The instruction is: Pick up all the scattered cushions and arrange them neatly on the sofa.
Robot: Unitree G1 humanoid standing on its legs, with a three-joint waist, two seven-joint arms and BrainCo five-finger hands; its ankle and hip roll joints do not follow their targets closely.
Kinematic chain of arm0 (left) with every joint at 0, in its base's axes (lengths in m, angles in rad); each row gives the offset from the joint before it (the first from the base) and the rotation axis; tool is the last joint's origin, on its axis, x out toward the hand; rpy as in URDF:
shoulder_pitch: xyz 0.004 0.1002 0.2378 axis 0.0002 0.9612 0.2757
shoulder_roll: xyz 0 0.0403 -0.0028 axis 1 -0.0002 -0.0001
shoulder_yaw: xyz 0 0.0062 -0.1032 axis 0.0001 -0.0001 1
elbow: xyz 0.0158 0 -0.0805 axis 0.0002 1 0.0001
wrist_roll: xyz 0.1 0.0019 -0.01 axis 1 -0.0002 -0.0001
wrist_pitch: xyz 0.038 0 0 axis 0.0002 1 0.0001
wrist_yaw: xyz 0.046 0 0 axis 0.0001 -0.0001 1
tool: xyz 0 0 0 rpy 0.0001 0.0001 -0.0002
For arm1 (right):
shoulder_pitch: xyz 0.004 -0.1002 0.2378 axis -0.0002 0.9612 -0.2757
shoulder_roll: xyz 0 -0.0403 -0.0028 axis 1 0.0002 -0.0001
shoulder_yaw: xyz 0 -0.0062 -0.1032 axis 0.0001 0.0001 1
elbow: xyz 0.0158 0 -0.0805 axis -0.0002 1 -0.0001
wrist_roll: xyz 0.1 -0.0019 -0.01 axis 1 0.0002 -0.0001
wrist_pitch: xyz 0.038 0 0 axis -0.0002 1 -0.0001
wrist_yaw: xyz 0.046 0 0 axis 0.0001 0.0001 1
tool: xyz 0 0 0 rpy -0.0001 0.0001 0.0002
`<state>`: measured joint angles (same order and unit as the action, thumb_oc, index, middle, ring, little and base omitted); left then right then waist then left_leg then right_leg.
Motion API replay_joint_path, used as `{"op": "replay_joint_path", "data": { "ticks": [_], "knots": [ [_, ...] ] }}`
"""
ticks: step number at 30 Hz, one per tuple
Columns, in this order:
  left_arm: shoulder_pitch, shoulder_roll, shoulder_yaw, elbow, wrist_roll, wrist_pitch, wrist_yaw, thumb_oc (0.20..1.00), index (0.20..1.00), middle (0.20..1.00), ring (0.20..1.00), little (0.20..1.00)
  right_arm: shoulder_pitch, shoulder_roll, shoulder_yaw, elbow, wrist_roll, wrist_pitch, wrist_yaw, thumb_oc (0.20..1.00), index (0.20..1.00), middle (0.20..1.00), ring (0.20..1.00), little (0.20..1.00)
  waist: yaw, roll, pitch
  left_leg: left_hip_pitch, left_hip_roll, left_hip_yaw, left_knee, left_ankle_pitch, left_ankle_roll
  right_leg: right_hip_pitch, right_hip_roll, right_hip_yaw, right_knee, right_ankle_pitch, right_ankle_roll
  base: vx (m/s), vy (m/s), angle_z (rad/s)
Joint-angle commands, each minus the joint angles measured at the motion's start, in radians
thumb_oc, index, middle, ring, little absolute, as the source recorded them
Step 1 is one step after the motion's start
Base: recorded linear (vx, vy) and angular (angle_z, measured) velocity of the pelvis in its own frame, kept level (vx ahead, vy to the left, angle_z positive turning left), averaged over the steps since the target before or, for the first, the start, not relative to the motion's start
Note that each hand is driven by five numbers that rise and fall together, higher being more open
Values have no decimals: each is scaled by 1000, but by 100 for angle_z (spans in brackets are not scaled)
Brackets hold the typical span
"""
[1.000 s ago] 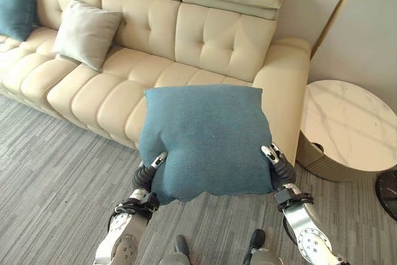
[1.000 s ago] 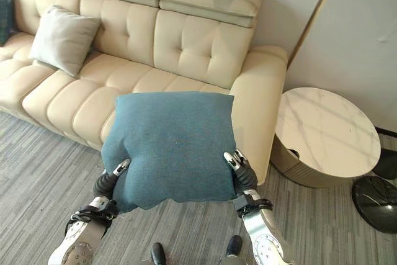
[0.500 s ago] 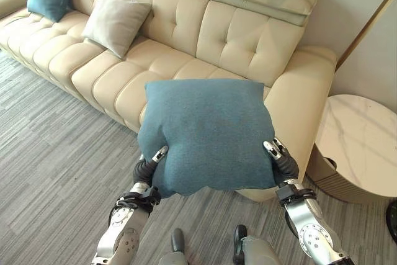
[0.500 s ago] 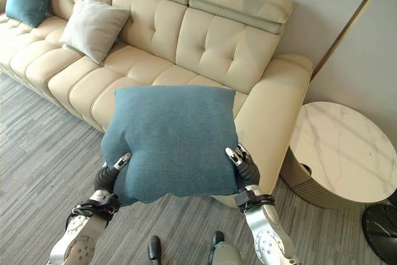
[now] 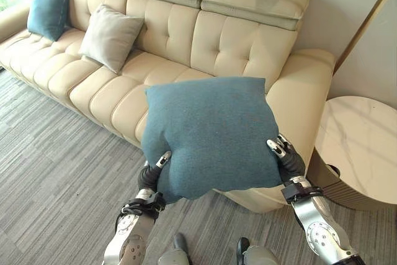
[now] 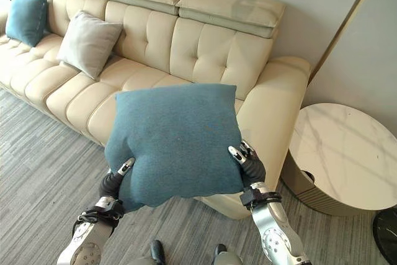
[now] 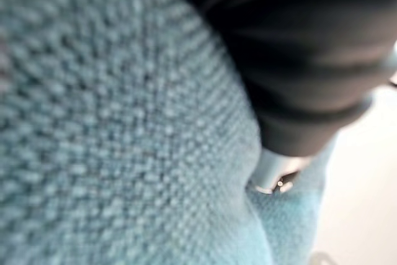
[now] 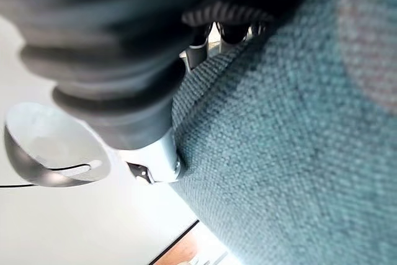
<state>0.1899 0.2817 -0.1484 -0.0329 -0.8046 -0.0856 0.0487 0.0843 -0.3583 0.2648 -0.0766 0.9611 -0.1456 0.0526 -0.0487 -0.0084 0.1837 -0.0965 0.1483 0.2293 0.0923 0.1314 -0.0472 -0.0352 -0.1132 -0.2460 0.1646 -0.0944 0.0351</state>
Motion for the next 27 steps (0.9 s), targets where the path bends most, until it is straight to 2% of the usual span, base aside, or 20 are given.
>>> {"op": "replay_joint_path", "data": {
  "ticks": [1, 2, 4, 6, 7, 9, 10, 11, 13, 14, 16, 17, 18, 19, 21, 22, 23, 24, 26, 27],
  "knots": [
    [-88, -18, -12, -169, 21, -78, -49, 200, 200, 200, 200, 200, -88, 68, 27, -159, -10, -45, 89, 200, 200, 200, 200, 200, 13, -27, -12, -69, 32, 46, -150, -65, -74, 151, 19, -24, -246, -31, 53, 173, 187, 18],
    [-90, -18, -14, -169, 25, -79, -43, 200, 200, 200, 200, 200, -90, 70, 24, -159, -7, -47, 84, 200, 200, 200, 200, 200, 19, -20, -7, -87, 40, 57, -155, -39, -70, 158, 18, -24, -248, -25, 54, 218, 225, 26],
    [-86, -17, -14, -171, 26, -80, -45, 200, 200, 200, 200, 200, -87, 73, 26, -160, -7, -46, 85, 200, 200, 200, 200, 200, 23, -10, -14, -77, 43, 45, -168, -35, -72, 169, 22, -15, -249, -26, 59, 176, 162, -4],
    [-68, -1, -13, -176, 36, -77, -50, 200, 200, 200, 200, 200, -77, 75, 33, -156, -6, -35, 87, 200, 200, 200, 200, 200, 31, 5, -32, -69, 31, 9, -146, -1, -74, 205, 9, 11, -247, -37, 68, 332, 263, -33],
    [-68, -2, -13, -176, 36, -77, -49, 200, 200, 200, 200, 200, -77, 74, 33, -156, -6, -35, 87, 200, 200, 200, 200, 200, 31, 6, -34, -72, 32, 9, -146, 0, -74, 202, 10, 11, -248, -35, 68, 332, 276, -41],
    [-64, 14, -13, -171, 43, -69, -56, 200, 200, 200, 200, 200, -71, 77, 36, -154, -17, -18, 99, 200, 200, 200, 200, 200, 36, -5, -42, -63, 12, -4, -115, -15, -59, 210, -21, 31, -206, -46, 74, 311, 280, -29],
    [-67, 27, -18, -168, 45, -64, -59, 200, 200, 200, 200, 200, -61, 80, 32, -158, -33, -5, 105, 200, 200, 200, 200, 200, 43, -17, -50, -64, -12, -10, -74, -46, -34, 191, -52, 51, -131, -58, 81, 436, 452, -18],
    [-81, 38, -28, -158, 50, -60, -55, 200, 200, 200, 200, 200, -53, 89, 29, -154, -37, 1, 107, 200, 200, 200, 200, 200, 41, -32, -46, -39, -51, -18, -61, -82, -1, 153, -81, 69, -21, -41, 90, 388, 485, -8],
    [-99, 47, -32, -149, 61, -56, -44, 200, 200, 200, 200, 200, -54, 98, 22, -151, -43, 3, 103, 200, 200, 200, 200, 200, 29, -38, -39, -10, -89, -15, -73, -106, 36, 84, -112, 100, 120, 41, 104, 212, 343, 1],
    [-103, 47, -36, -146, 64, -53, -44, 200, 200, 200, 200, 200, -53, 109, 22, -150, -41, 6, 103, 200, 200, 200, 200, 200, 24, -35, -37, 7, -98, -11, -88, -113, 47, 54, -119, 110, 175, 60, 104, 110, 181, 12],
    [-107, 52, -44, -144, 75, -53, -41, 200, 200, 200, 200, 200, -49, 117, 25, -145, -38, 0, 100, 200, 200, 200, 200, 200, 15, -32, -31, 24, -104, -8, -101, -120, 56, 19, -111, 131, 230, 82, 101, 151, 177, 10],
    [-114, 50, -55, -147, 72, -52, -42, 200, 200, 200, 200, 200, -41, 120, 23, -145, -31, -7, 94, 200, 200, 200, 200, 200, -7, -22, -24, 67, -111, -21, -131, -131, 60, -48, -37, 161, 253, 31, 80, 185, 178, -9],
    [-114, 50, -55, -147, 72, -52, -42, 200, 200, 200, 200, 200, -41, 120, 23, -145, -31, -7, 94, 200, 200, 200, 200, 200, -6, -19, -27, 64, -108, -20, -130, -130, 59, -51, -33, 161, 249, 35, 79, 225, 132, -14],
    [-117, 48, -49, -150, 67, -53, -38, 200, 200, 200, 200, 200, -49, 121, 24, -144, -33, -10, 90, 200, 200, 200, 200, 200, -12, -15, -27, 79, -110, -13, -137, -137, 59, -71, -10, 145, 207, 5, 74, 173, 40, -2],
    [-118, 51, -40, -156, 59, -54, -36, 200, 200, 200, 200, 200, -67, 122, 30, -146, -28, -12, 93, 200, 200, 200, 200, 200, -22, -16, -10, 113, -115, 5, -138, -163, 52, -103, 8, 73, 133, -14, 63, 182, 27, 11],
    [-119, 51, -40, -156, 59, -54, -36, 200, 200, 200, 200, 200, -67, 122, 30, -146, -28, -12, 93, 200, 200, 200, 200, 200, -22, -16, -10, 114, -115, 4, -138, -163, 52, -102, 8, 73, 133, -14, 63, 361, 19, -22],
    [-137, 47, -23, -153, 56, -61, -19, 200, 200, 200, 200, 200, -82, 128, 39, -135, -16, -13, 94, 200, 200, 200, 200, 200, -21, -26, -13, 185, -125, 43, -140, -225, 33, -144, 3, -121, 0, 17, 77, 328, 10, -27],
    [-138, 47, -23, -152, 56, -61, -19, 200, 200, 200, 200, 200, -82, 128, 39, -134, -16, -13, 94, 200, 200, 200, 200, 200, -24, -22, -11, 189, -121, 38, -139, -230, 30, -135, 8, -125, -7, 15, 77, 374, 17, -46],
    [-144, 43, -14, -153, 63, -69, -13, 200, 200, 200, 200, 200, -93, 126, 43, -121, -20, -13, 86, 200, 200, 200, 200, 200, -9, -33, -25, 211, -124, 79, -121, -254, 26, -114, -10, -251, -56, 30, 67, 255, -52, -58],
    [-129, 26, -16, -170, 61, -63, -23, 200, 200, 200, 200, 200, -73, 135, 55, -127, 6, -6, 106, 200, 200, 200, 200, 200, -12, -42, -48, 235, -123, 103, -92, -285, 21, -80, 3, -243, -82, 33, 49, 316, -86, -67]
  ]
}}
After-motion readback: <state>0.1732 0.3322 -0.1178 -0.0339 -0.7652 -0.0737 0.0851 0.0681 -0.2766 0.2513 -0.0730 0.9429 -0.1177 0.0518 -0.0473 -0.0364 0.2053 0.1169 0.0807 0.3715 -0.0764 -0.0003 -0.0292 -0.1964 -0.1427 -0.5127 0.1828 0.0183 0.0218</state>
